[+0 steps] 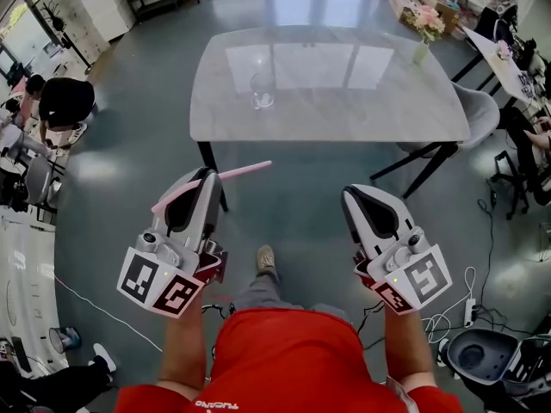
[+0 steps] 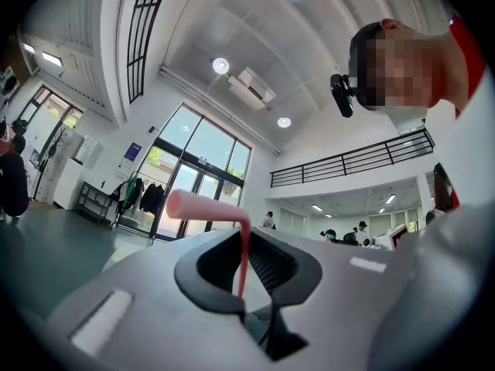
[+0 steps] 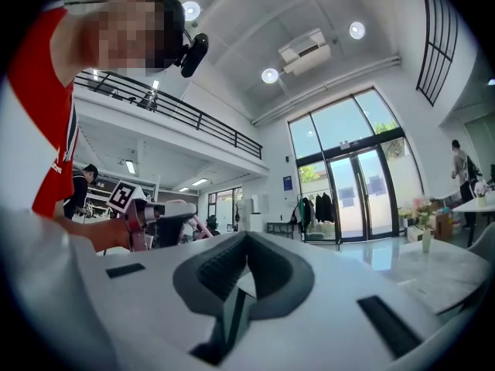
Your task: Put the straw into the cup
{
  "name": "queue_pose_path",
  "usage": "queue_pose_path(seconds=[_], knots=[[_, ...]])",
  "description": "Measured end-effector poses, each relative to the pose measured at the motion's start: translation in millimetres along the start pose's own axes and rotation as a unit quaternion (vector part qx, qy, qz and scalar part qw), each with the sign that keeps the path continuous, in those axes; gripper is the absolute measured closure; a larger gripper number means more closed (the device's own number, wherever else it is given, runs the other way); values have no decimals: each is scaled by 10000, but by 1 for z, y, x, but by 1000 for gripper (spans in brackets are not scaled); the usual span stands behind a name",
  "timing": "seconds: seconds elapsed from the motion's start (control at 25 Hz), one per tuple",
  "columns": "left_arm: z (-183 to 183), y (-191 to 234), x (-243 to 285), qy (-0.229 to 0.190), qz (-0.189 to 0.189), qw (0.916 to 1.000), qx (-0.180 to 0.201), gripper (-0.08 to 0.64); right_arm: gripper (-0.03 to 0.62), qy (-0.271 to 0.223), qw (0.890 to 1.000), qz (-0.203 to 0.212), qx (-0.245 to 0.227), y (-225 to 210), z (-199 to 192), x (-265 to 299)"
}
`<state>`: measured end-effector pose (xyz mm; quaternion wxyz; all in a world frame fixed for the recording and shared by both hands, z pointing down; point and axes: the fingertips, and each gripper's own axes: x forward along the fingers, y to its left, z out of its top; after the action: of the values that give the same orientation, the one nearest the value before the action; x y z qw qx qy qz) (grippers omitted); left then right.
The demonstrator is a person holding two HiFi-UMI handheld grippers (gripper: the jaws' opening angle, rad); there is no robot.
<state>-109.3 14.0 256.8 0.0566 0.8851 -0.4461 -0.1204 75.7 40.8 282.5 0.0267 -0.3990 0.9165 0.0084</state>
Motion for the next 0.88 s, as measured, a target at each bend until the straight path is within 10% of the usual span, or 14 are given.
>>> queue_pose_path(seconds=[0.88], knots=[[10, 159, 121, 205, -583, 9980, -114, 528, 591, 230, 9978, -624, 9, -75, -9, 172]])
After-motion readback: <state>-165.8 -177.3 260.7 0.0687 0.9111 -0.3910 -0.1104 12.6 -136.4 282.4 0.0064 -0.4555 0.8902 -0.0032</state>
